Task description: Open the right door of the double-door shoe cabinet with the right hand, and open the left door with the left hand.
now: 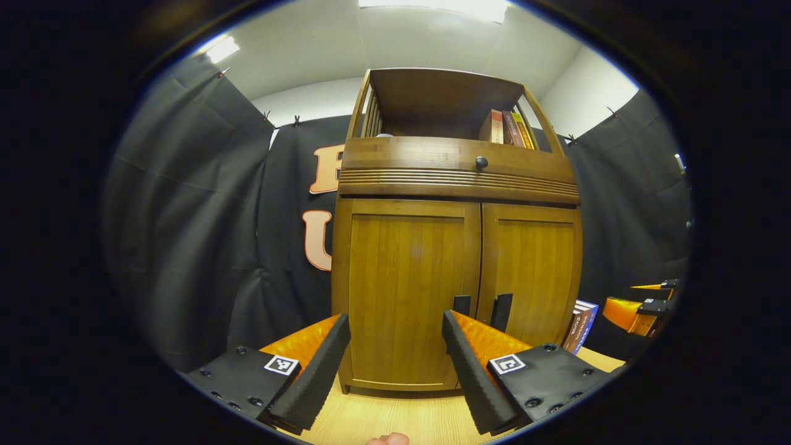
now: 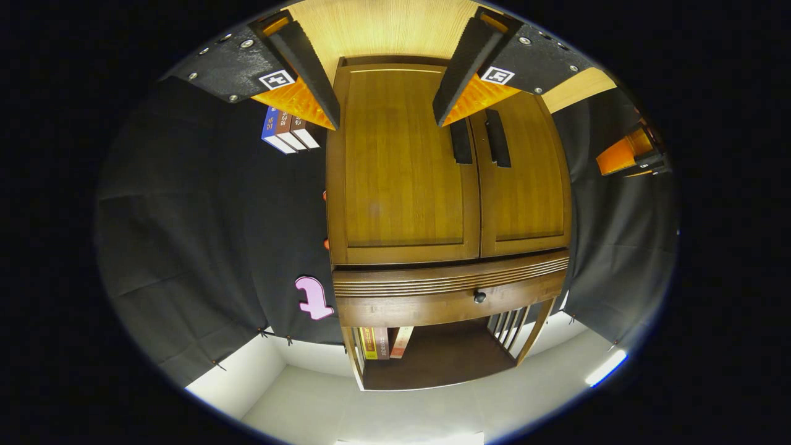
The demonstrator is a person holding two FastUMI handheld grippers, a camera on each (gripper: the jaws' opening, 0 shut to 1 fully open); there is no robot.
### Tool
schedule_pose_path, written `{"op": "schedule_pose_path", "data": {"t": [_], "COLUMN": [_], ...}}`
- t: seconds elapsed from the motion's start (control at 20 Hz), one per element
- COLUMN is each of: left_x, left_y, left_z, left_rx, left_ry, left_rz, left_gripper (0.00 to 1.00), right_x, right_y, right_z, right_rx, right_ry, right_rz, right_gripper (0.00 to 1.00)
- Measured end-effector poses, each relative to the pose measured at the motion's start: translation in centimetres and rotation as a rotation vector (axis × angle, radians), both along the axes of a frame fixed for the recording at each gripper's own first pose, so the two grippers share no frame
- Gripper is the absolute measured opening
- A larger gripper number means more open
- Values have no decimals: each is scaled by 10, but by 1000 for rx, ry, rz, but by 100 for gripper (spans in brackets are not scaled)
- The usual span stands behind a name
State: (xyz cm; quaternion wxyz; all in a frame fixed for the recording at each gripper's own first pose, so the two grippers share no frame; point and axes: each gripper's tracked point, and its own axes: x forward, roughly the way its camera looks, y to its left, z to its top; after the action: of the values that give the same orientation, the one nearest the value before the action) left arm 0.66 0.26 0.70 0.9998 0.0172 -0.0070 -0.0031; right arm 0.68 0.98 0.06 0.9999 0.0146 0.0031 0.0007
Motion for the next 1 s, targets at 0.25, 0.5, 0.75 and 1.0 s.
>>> {"op": "schedule_pose_path", "data": {"t": [0.25, 0.5, 0.75, 1.0], "left_x": [-7, -18, -31, -44], "left_y": [7, 13, 18, 30], "left_z": [4, 5, 8, 11], "left_rx": [4, 16, 10, 14], "left_ry": [-6, -4, -5, -7], "left_rz": [7, 13, 20, 50], "left_gripper": [97, 96, 98, 94], "right_x": [2, 36, 88, 122], "right_y": [15, 48, 75, 107], "right_z": [-4, -4, 0, -16], "right_rx": [-5, 33, 46, 26], "right_ry": [5, 8, -17, 7], "right_rz": [26, 100, 130, 189], "right_gripper": [94, 93, 93, 93]}}
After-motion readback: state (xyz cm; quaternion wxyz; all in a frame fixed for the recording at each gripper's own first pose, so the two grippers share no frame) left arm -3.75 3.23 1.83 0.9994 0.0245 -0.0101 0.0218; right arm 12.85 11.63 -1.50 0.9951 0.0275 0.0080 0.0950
